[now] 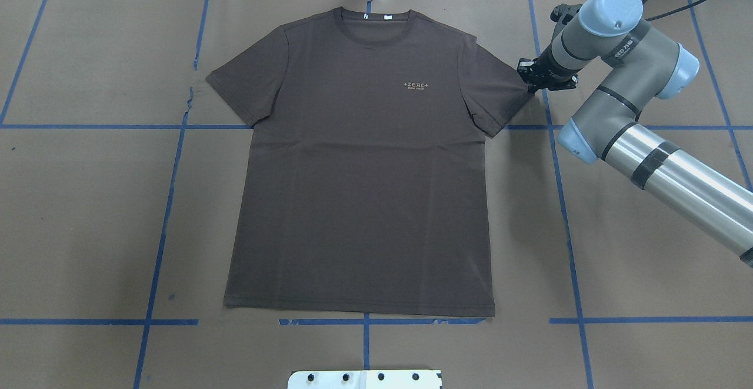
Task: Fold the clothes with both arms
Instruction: 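Fold the sleeve inward toward the shirt center with the right gripper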
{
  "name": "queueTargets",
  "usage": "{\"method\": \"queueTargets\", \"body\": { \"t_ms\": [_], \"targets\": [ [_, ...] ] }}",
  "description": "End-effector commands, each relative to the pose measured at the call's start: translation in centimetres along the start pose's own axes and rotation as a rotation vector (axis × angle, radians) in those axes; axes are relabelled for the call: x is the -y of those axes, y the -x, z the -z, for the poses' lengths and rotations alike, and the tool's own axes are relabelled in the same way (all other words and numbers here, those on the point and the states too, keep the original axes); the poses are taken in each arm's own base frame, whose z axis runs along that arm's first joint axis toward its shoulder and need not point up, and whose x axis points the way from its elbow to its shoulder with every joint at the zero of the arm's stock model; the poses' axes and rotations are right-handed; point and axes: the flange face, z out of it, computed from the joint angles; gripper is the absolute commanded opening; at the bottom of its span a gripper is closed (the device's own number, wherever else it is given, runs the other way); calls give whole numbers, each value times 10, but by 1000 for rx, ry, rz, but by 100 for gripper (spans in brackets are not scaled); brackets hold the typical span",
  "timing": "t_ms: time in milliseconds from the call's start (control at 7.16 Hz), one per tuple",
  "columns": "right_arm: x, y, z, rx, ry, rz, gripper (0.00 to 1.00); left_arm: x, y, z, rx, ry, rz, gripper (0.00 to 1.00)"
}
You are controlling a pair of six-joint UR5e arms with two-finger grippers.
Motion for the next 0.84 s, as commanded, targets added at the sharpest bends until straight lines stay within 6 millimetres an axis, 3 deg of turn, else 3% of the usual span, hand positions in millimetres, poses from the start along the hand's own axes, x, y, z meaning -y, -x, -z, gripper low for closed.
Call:
{"method": "queueTargets", "body": {
  "t_ms": [0,279,419,558,698],
  "targets": [
    [0,17,14,35,-10,15,0,0,0,0,0,0,0,100],
    [-6,60,55,120,-34,31,0,0,-1,1,-1,-2,-2,100],
    [-34,116,60,164,-9,-29,0,1,-3,2,-1,-5,-6,100],
    [-50,161,49,158,-45,-80,0,1,-3,2,-3,-5,-6,100],
    [-48,176,32,122,-60,-91,0,0,-2,1,-1,-3,-4,100]
  ]
}}
